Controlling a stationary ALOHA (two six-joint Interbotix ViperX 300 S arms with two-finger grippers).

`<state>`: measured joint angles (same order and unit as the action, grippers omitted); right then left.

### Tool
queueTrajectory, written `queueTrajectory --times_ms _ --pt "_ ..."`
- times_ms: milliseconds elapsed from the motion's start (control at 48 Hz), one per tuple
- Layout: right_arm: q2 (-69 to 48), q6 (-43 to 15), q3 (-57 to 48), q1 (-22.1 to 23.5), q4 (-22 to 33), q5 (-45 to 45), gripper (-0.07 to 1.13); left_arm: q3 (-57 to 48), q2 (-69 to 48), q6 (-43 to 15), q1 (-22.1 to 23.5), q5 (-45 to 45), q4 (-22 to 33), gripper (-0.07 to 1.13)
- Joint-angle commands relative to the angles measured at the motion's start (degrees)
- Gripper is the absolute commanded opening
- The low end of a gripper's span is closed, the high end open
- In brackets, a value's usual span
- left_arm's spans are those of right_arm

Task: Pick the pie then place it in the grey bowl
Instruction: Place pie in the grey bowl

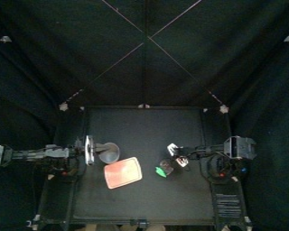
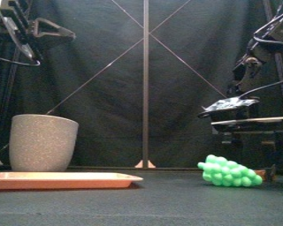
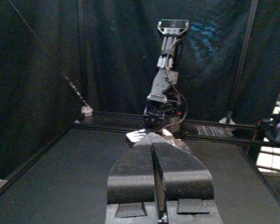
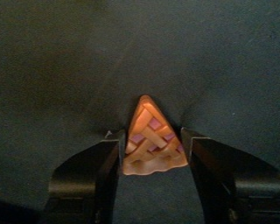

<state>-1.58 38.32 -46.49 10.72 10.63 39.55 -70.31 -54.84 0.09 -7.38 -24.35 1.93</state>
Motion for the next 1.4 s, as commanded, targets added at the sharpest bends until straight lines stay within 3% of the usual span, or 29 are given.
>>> queueTrajectory --times_ms 21,417,688,1104,1396 --pt "-1.1 -0.1 0.3 0.4 -0.2 0.0 0.67 0.7 0.3 0.0 -0.2 -0.5 0.1 0.0" --pt "-6.2 -1.4 4.0 0.8 -0.3 -0.4 0.64 0.5 0.3 0.0 -0.2 -0.5 0.3 0.0" --pt "-7.7 -1.9 13.0 1.1 0.2 -2.9 0.64 0.4 0.3 0.0 -0.2 -0.5 0.3 0.0" --pt "0.3 -11.0 24.0 0.6 -2.4 -34.5 0.64 0.3 0.3 -0.3 -0.2 -0.5 0.4 0.0" --pt "10.3 -18.5 30.3 0.5 -11.7 -57.6 0.64 0.4 0.3 -0.4 -0.2 -0.5 0.1 0.0"
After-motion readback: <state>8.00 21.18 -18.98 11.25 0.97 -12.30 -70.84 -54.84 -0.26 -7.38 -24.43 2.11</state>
